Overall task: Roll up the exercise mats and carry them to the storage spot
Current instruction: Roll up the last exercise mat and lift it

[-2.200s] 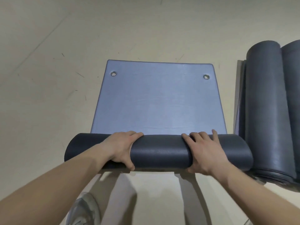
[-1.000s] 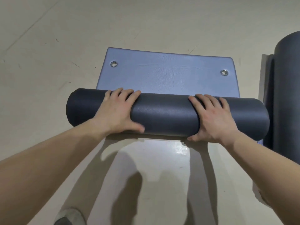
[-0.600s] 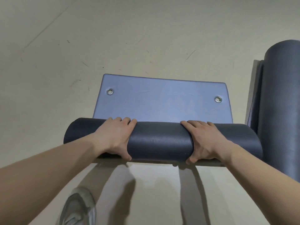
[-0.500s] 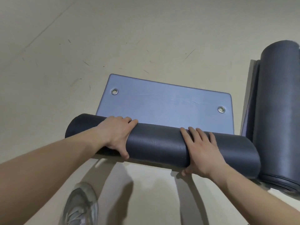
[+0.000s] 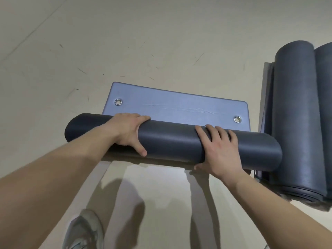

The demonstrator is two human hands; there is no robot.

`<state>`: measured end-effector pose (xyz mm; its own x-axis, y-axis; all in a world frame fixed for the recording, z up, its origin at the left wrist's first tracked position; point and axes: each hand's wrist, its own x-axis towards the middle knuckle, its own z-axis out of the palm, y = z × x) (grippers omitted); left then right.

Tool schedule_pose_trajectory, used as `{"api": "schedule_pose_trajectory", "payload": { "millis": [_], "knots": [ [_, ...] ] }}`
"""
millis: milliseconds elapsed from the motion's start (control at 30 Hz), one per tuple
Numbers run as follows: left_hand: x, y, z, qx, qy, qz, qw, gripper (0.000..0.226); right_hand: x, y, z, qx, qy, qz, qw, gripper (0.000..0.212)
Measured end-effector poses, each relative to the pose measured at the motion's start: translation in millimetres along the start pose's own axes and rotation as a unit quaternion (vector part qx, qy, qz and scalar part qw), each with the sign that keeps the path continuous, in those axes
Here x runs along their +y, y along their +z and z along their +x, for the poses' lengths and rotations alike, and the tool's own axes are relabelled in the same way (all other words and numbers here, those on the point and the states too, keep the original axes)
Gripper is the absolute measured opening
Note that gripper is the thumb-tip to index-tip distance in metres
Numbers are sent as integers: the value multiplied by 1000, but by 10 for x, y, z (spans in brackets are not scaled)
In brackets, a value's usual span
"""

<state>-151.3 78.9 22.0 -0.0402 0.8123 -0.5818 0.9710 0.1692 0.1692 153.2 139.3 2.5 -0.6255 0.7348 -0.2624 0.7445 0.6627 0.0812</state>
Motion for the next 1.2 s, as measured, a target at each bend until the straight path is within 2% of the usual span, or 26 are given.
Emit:
{"api": "schedule_pose_trajectory", "payload": {
  "millis": [67, 133, 200, 333, 433, 567, 667, 767, 867, 933, 1033, 1067, 1133, 1200],
  "knots": [
    [-41, 2, 72, 54, 11, 45, 997, 131, 101, -108, 270, -10, -7, 12, 1000, 127],
    [-43, 109, 55, 141, 10, 123, 982, 136, 247, -287, 618, -65, -24, 38, 997, 131],
    [-61, 187, 96, 168, 11, 142, 975, 137, 332, -389, 836, -107, -33, 48, 993, 139],
    [-118, -155, 439, 98, -1, 68, 993, 136, 240, -190, 780, -39, -24, -13, 999, 157],
    [-126, -285, 543, 47, -12, 27, 998, 135, 244, -107, 851, -12, -46, -36, 998, 151],
    [-61, -179, 469, -19, -44, -23, 999, 136, 356, -300, 1074, -79, -111, -33, 990, 139],
    [-10, 58, 273, -66, -55, -68, 994, 134, 342, -358, 1000, -139, -143, -44, 979, 146],
    [64, 192, 128, -78, -52, -103, 990, 123, 231, -283, 710, -121, -134, -65, 981, 156],
    [83, 70, 99, -94, -61, -140, 984, 111, 92, -139, 418, -75, -147, -102, 981, 150],
    [138, 24, 52, -60, -85, -144, 984, 115, 76, -117, 486, -67, -142, -88, 984, 144],
    [345, 204, -170, 108, -135, -99, 980, 108, 100, -270, 846, -109, -151, -34, 982, 152],
    [420, 339, -253, 127, -131, -86, 979, 113, 99, -355, 985, -127, -159, -27, 979, 154],
    [460, 565, -322, 111, -119, -25, 986, 130, 75, -496, 1191, -159, -166, -15, 973, 151],
    [281, 560, -179, 128, -106, -14, 986, 134, 68, -517, 1255, -150, -153, 1, 977, 146]
  ]
}}
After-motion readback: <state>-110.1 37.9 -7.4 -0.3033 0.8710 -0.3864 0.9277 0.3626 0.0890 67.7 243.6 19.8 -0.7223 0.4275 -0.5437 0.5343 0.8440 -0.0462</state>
